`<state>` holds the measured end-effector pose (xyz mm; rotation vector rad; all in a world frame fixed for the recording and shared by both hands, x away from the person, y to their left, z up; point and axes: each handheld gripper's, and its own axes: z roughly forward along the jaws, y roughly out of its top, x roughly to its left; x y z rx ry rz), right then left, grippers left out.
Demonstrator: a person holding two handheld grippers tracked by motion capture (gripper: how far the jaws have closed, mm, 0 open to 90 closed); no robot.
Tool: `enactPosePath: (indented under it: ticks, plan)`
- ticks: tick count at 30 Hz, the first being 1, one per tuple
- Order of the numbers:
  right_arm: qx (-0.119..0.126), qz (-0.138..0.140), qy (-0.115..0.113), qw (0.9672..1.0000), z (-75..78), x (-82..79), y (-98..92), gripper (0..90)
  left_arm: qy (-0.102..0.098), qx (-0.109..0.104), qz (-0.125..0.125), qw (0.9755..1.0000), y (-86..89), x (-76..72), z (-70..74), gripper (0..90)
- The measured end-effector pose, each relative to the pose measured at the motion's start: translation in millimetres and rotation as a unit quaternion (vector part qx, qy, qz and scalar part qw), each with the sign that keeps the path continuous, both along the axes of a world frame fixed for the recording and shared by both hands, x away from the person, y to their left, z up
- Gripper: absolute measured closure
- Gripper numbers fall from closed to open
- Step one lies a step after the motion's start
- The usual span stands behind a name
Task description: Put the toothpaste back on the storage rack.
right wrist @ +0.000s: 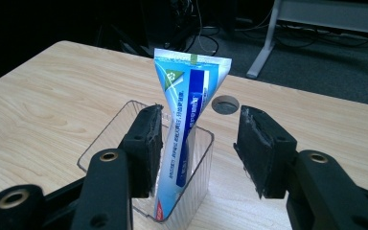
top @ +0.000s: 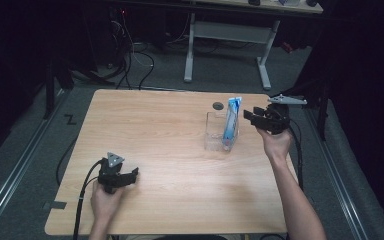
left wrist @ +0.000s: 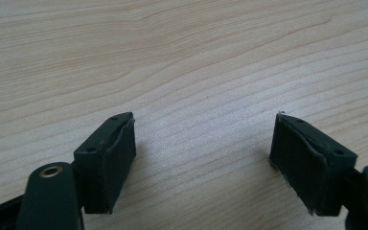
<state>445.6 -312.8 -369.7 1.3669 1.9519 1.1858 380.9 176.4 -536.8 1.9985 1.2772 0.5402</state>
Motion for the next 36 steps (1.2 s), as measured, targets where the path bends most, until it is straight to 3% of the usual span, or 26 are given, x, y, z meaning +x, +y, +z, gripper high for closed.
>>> enactPosePath:
  ticks: [13, 36]
  plan:
    - [-0.006, 0.003, 0.002, 1.0, 5.0, -7.2, -1.9, 51.2, 0.0, 0.0, 0.0, 1.0, 0.2, 0.0, 0.1, 24.3]
    - [0.013, 0.003, -0.003, 0.9999, 3.8, -31.8, -15.9, 50.8, 0.0, 0.0, 0.0, 1.0, 0.1, 0.0, 0.0, 24.2]
